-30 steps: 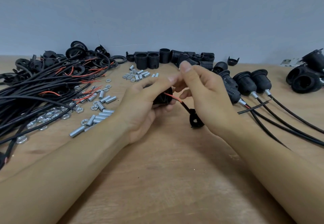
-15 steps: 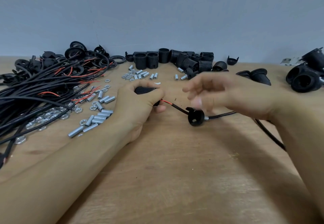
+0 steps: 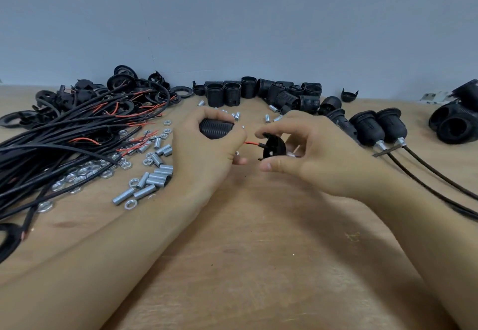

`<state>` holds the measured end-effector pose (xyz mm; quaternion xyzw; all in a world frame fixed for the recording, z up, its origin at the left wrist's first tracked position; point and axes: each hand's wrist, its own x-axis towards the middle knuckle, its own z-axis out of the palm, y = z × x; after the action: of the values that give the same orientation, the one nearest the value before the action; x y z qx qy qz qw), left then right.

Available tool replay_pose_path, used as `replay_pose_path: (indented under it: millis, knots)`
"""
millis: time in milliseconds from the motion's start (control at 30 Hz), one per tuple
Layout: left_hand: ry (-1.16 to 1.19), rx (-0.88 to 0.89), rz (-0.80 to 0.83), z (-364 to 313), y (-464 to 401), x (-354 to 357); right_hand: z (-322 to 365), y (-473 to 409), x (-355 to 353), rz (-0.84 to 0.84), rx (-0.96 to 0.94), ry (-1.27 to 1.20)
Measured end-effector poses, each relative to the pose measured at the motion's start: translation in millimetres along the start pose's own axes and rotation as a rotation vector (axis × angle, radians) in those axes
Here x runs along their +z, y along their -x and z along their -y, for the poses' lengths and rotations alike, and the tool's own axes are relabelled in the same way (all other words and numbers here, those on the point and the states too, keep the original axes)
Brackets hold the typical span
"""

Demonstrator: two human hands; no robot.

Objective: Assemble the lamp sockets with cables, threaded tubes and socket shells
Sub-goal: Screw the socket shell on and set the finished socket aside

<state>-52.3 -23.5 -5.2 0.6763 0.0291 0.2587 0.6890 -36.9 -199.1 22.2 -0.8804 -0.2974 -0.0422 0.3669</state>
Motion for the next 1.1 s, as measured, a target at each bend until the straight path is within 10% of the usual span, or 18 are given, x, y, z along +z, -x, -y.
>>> replay_pose_path:
  millis: [267,667,1100]
  knots:
    - [-0.115,0.163,0.007,-3.0,4.3,-1.8,14.6,2.4,12.7,-0.327,-0.347,0.257]
    - [0.297,-0.222,0.291,-4.2,4.9,5.4,4.8,0.2,8.9,-0.327,-0.297,0.081]
    - [0.008,0.066,0.321,0.9,1.1,-0.7,16.3,3.2,4.8,-0.19,-0.256,-0.138]
